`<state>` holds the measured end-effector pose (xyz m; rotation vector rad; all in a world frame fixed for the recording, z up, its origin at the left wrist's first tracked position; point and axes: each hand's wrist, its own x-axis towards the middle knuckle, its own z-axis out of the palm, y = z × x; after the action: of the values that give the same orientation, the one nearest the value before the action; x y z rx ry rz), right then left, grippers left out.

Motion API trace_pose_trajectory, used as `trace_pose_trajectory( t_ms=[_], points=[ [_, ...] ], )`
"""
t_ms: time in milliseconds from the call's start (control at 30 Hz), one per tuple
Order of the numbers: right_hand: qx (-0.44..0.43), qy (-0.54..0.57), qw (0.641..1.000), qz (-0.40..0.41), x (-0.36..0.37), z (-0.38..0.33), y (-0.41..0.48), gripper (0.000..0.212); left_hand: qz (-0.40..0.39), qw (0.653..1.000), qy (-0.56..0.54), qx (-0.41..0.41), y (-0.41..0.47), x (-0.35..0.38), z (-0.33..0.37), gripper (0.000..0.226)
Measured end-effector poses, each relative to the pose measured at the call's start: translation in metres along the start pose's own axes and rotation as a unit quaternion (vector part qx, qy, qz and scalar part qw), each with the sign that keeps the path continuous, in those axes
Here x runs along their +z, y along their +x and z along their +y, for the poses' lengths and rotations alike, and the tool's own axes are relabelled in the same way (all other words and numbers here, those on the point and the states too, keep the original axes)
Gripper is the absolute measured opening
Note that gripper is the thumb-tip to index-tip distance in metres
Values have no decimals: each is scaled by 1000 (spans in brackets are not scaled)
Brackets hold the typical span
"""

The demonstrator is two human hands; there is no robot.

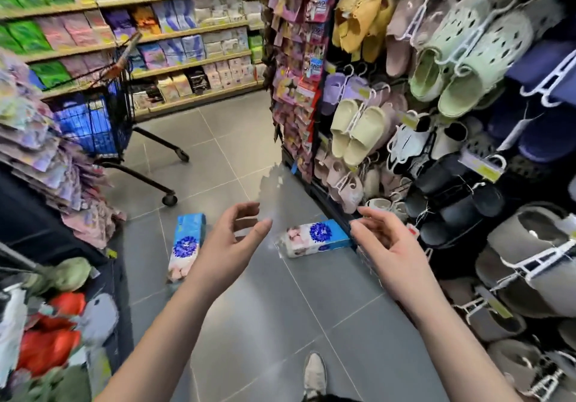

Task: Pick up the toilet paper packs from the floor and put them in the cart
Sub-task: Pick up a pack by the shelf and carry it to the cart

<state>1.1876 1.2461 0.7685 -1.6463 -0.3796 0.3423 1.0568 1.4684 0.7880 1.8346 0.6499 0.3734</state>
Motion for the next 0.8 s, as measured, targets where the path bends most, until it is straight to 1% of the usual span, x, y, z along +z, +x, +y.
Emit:
trace_pose_trajectory(
  t_ms=[200, 400, 700, 800],
  points=[
    [11, 15, 1000, -17, -1, -2, 105, 25, 7, 1000, 16, -7, 82, 16, 15, 34],
    [12, 19, 1000, -11, 11, -6, 179, 25, 10, 1000, 21, -11, 155, 24, 18, 35],
    [22, -13, 999, 23, 53, 2, 294, 26, -42, 999, 0, 17, 305, 16, 6, 37],
    [34, -25, 998, 40, 77, 6, 338, 29, -61, 998, -20, 8, 365, 2, -9, 36]
  ],
)
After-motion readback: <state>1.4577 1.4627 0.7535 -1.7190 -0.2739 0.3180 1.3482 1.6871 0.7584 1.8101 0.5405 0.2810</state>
